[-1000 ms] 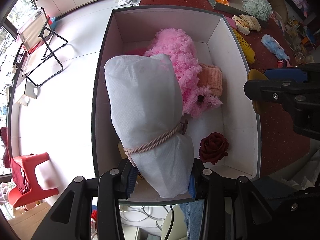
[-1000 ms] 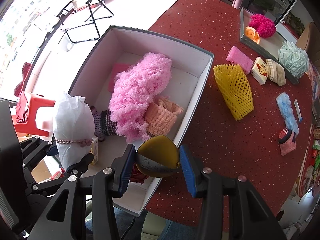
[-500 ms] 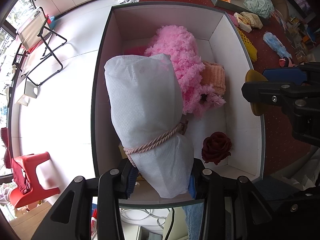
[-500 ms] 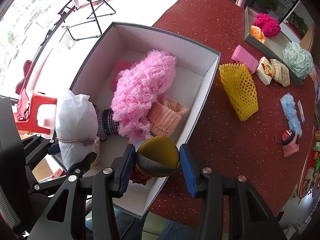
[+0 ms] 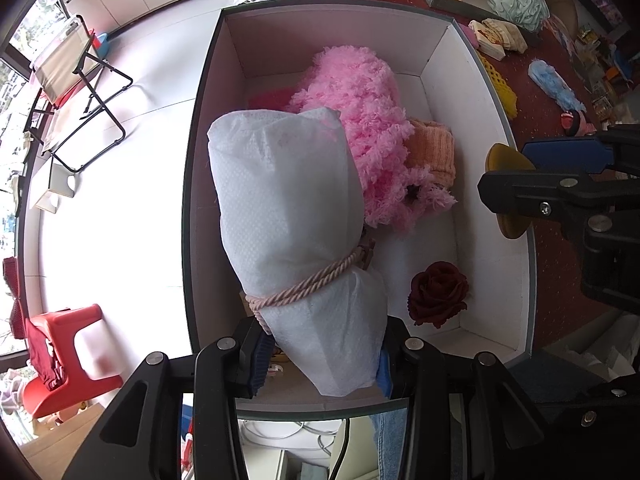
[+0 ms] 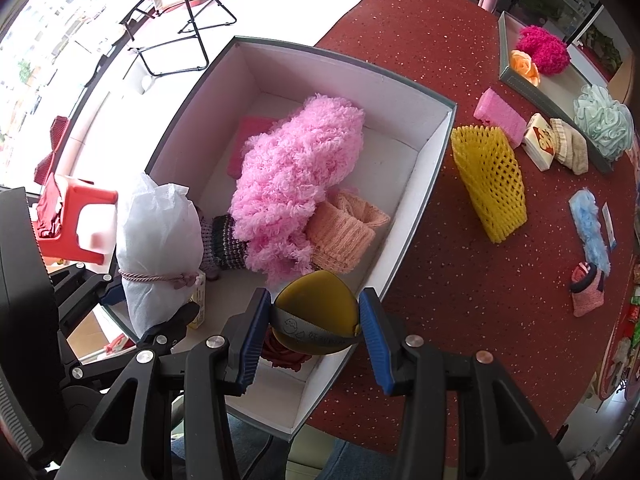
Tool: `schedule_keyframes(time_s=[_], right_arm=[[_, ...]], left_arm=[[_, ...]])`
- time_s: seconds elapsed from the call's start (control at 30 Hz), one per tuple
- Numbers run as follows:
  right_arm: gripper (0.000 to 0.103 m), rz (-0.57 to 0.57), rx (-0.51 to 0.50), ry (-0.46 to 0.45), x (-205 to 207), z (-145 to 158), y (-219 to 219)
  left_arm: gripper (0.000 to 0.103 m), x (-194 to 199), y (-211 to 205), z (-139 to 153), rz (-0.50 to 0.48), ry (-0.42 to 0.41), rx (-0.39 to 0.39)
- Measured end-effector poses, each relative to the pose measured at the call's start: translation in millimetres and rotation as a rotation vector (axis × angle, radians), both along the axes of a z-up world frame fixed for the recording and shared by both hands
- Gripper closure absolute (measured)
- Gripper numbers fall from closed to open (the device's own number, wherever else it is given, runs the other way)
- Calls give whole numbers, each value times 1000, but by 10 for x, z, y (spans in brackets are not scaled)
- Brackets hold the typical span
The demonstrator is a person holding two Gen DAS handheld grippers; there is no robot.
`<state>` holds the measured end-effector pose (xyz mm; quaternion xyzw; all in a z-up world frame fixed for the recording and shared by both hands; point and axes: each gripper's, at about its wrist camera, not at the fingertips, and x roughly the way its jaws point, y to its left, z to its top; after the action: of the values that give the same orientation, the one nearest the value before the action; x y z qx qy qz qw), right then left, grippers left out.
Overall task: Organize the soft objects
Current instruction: 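Open the left tool releasing the white bundle while the right tool drops the yellow puff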
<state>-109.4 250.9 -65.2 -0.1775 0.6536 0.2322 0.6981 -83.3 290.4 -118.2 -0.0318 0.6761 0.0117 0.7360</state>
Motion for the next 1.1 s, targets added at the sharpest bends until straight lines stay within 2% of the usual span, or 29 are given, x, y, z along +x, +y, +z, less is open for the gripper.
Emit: schedule_keyframes(time_s=[0.73, 0.8, 0.83, 0.87, 0.9, 0.93, 1.03, 1.1], right_arm=[[54, 13, 4, 53, -14, -103, 43], [53, 18, 0, 56, -11, -113, 51], [52, 19, 0, 57, -11, -116, 54], [50, 22, -3, 56, -13, -116, 57], [48, 24, -6, 55, -20, -120, 60], [47, 27, -5, 60, -22, -125, 64], [39, 31, -7, 58, -38, -123, 65], [26, 28, -3, 53, -47, -109, 55]], left_arm=[[61, 10, -1, -67, -9, 29, 5], [55, 14, -2, -54, -12, 22, 8], [44, 13, -10, -38, -15, 13, 16], [27, 10, -15, -24, -18, 3, 21], [19, 9, -22, -4, -19, -8, 25], [15, 7, -25, 16, -19, -20, 29], [15, -4, -40, 85, -23, -50, 25], [2, -2, -59, 85, -30, -44, 17]])
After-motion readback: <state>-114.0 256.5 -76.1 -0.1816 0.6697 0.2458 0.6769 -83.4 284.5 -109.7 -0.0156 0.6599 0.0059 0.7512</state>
